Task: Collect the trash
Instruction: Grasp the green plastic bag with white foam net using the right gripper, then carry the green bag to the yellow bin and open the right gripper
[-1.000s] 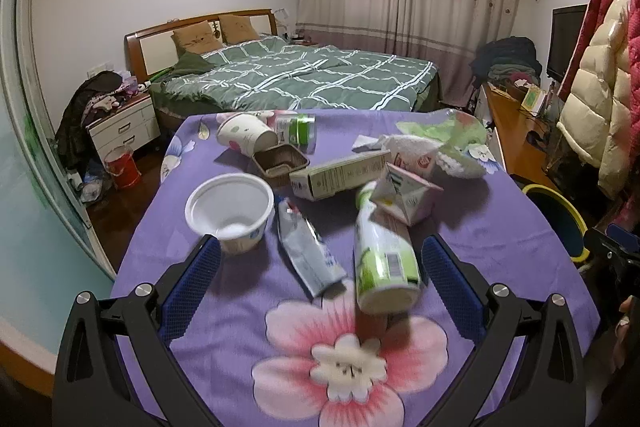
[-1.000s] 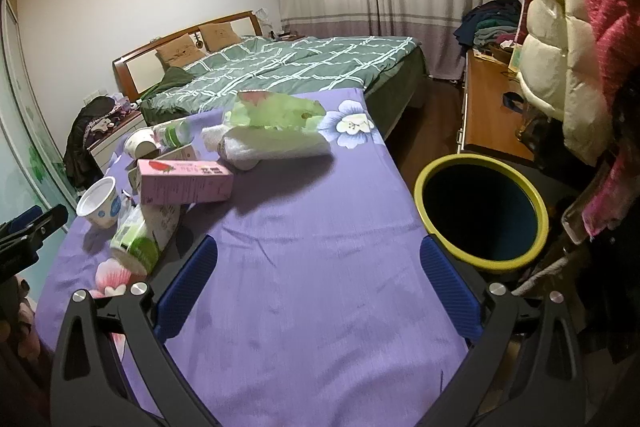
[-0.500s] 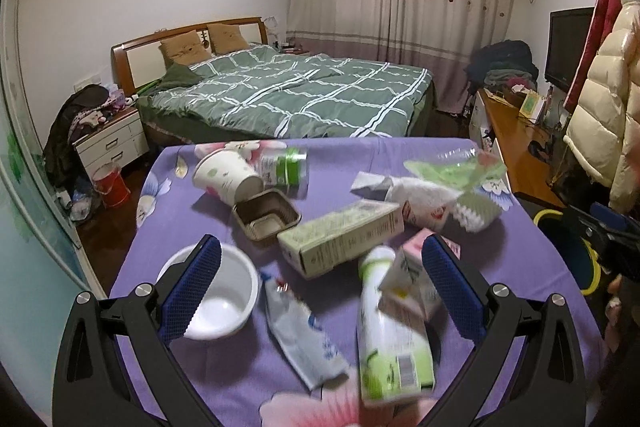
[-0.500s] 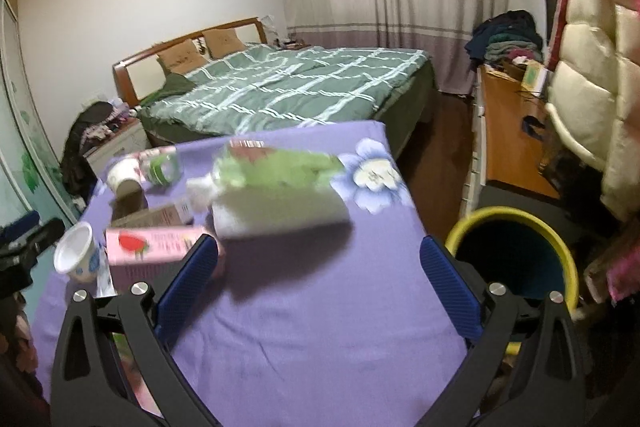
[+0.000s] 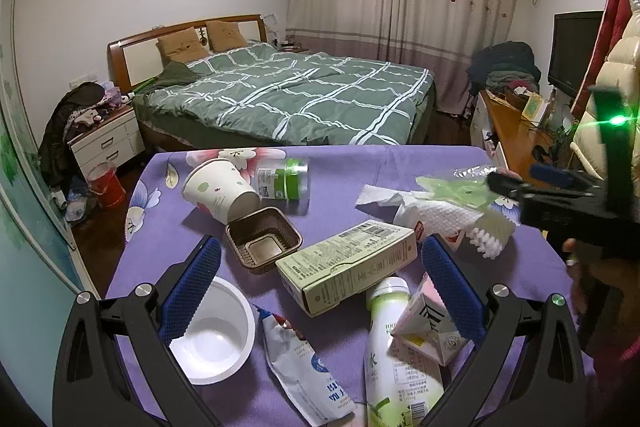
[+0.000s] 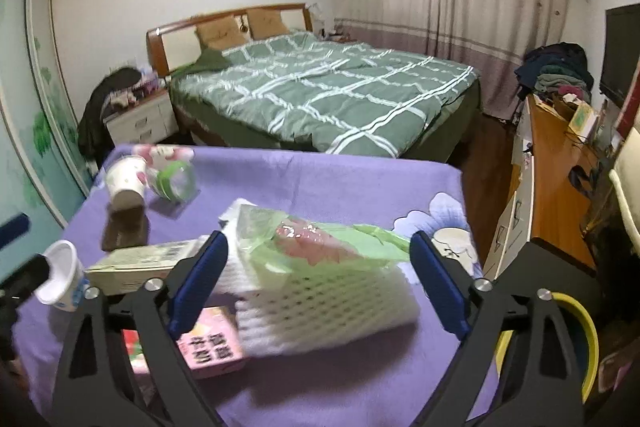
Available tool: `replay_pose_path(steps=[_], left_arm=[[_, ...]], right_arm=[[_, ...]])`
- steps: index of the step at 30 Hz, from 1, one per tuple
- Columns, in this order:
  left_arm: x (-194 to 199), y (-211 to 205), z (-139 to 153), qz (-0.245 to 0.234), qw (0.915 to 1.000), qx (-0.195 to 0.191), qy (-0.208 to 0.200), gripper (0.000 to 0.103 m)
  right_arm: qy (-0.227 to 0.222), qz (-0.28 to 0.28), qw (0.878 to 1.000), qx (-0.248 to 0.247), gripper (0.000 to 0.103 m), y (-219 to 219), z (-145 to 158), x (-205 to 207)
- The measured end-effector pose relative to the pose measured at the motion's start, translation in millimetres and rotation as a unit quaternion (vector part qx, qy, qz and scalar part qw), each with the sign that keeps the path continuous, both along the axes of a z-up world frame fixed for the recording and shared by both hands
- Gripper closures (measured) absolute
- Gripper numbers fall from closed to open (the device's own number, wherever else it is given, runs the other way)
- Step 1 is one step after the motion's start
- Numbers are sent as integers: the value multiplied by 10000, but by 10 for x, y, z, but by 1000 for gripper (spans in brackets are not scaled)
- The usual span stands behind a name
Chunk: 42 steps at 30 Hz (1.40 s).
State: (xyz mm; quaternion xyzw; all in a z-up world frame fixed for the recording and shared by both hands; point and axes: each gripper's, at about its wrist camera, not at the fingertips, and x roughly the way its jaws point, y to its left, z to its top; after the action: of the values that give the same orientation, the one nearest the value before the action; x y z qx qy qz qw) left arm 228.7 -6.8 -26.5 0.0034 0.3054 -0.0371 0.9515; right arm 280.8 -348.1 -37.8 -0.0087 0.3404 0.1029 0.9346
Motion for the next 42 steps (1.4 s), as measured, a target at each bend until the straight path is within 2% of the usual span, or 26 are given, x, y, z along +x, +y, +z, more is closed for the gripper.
replay_pose_path(steps=[2, 5, 6, 8, 15, 26, 31, 33, 36, 38, 40, 42], left_arm=[[12, 18, -9, 2, 10000, -10, -2, 4], [21, 29, -34, -5, 10000, -47, 32, 4], [36, 29, -46, -7, 10000, -57, 59, 4], [41, 32, -71, -13, 9999, -69, 99, 4], [-6, 5, -50, -53, 9999, -65, 68, 4], [-182, -117, 58, -170, 9999, -20, -18, 4], [-272, -189, 103, -220, 9997, 10, -65, 4], [-323, -224, 126, -242, 9997, 26, -98, 4], [-368, -254, 141, -288, 9995, 53, -94, 4], [-397, -294, 138, -336, 9994, 95, -71, 4], [-432, -345, 137, -411, 9990, 132, -59, 4], [-460, -374, 139, -456, 9988, 161, -65, 4]], right_arm=[[183, 76, 9998, 94, 31, -23, -81, 84], [399, 213, 9985, 308, 52, -31, -177, 136], [404, 233, 9984, 308, 56, -22, -181, 135], [413, 278, 9983, 314, 73, -16, -180, 107], [222, 333, 9980, 494, 91, -43, -53, -56], [-311, 371, 9951, 868, 95, -267, 389, -530], [-454, 522, 9892, 1291, 96, -400, 585, -661], [-513, 421, 9933, 950, 96, -341, 649, -714], [-523, 722, 9875, 1300, 96, -366, 774, -809], [-684, 580, 9900, 1086, 96, -373, 876, -869], [-577, 849, 9835, 1490, 96, -431, 959, -894], [-763, 679, 9870, 1244, 96, -435, 1063, -962]])
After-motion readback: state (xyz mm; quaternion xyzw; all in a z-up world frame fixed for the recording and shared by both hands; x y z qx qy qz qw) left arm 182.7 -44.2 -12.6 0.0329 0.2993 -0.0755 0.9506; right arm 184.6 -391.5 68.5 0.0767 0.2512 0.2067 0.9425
